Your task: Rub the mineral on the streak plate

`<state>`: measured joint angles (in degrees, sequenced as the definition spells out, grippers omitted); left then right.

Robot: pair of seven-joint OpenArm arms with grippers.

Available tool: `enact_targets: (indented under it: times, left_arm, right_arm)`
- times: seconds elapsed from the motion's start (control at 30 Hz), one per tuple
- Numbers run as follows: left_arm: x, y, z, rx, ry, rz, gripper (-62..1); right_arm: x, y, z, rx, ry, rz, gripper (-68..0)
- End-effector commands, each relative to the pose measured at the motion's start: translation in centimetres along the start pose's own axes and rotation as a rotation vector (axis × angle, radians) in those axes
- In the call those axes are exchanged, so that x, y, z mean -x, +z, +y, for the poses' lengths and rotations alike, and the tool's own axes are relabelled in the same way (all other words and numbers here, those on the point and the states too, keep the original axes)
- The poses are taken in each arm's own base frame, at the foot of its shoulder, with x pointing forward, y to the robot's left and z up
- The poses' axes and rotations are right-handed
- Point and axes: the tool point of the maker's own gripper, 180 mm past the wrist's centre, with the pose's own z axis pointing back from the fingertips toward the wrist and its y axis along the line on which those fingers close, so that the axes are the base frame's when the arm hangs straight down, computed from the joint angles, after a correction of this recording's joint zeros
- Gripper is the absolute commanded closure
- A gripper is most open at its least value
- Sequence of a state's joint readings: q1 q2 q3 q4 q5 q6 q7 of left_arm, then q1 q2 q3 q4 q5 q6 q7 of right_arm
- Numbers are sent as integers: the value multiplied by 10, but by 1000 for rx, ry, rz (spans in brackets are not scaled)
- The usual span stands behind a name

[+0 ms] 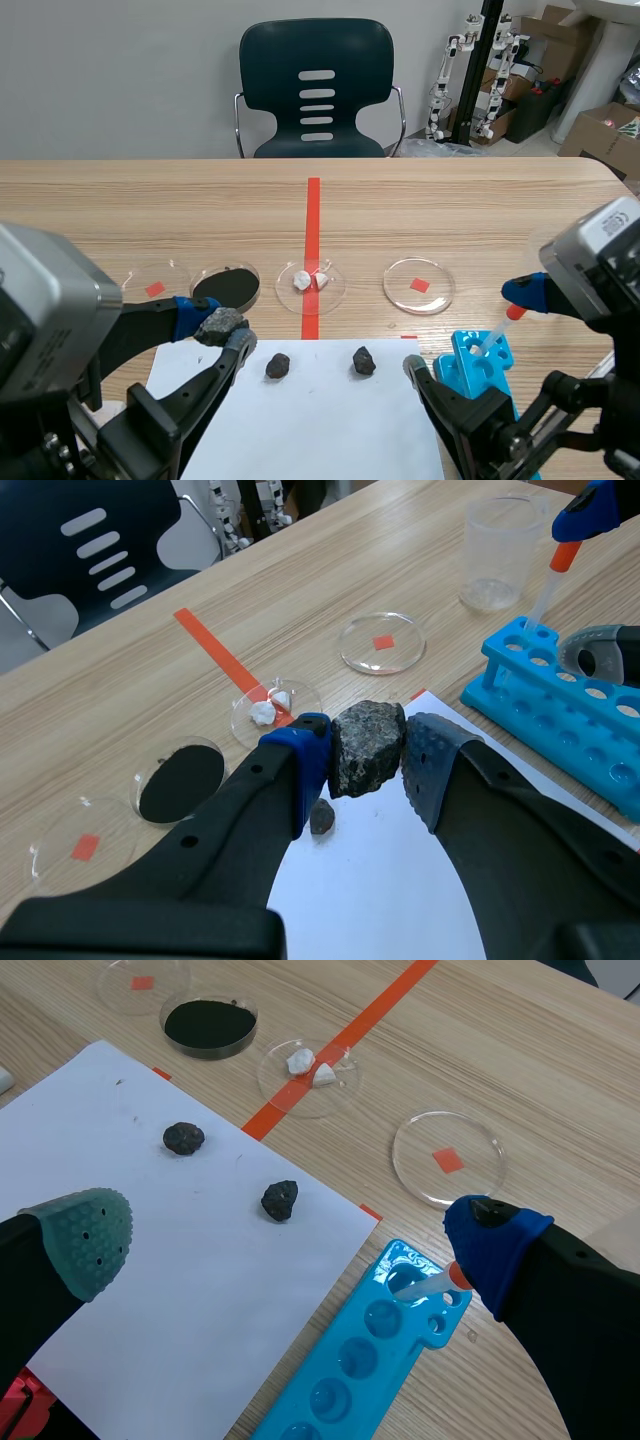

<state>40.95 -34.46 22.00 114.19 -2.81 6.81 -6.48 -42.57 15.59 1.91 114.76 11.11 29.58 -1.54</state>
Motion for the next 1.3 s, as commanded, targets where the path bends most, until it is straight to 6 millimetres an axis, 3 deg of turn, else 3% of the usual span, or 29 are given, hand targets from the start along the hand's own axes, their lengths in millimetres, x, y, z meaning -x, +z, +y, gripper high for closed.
enact_targets:
  times: [0.0, 0.83, 1.13, 1.27]
  left_arm:
    - [-7, -1, 1, -7, 3, -28, -156]
    - [-5, -1, 2, -7, 3, -19, -156]
    - [39, 3, 1, -10, 61, 228, -156]
    - [64, 6, 10, -46, 120, 391, -156]
  right_arm:
    - [-15, 1, -5, 10, 18, -45, -679]
    - [-15, 1, -5, 10, 18, -45, -679]
    - [-15, 1, -5, 10, 18, -45, -679]
    - [-15, 1, -5, 10, 18, -45, -679]
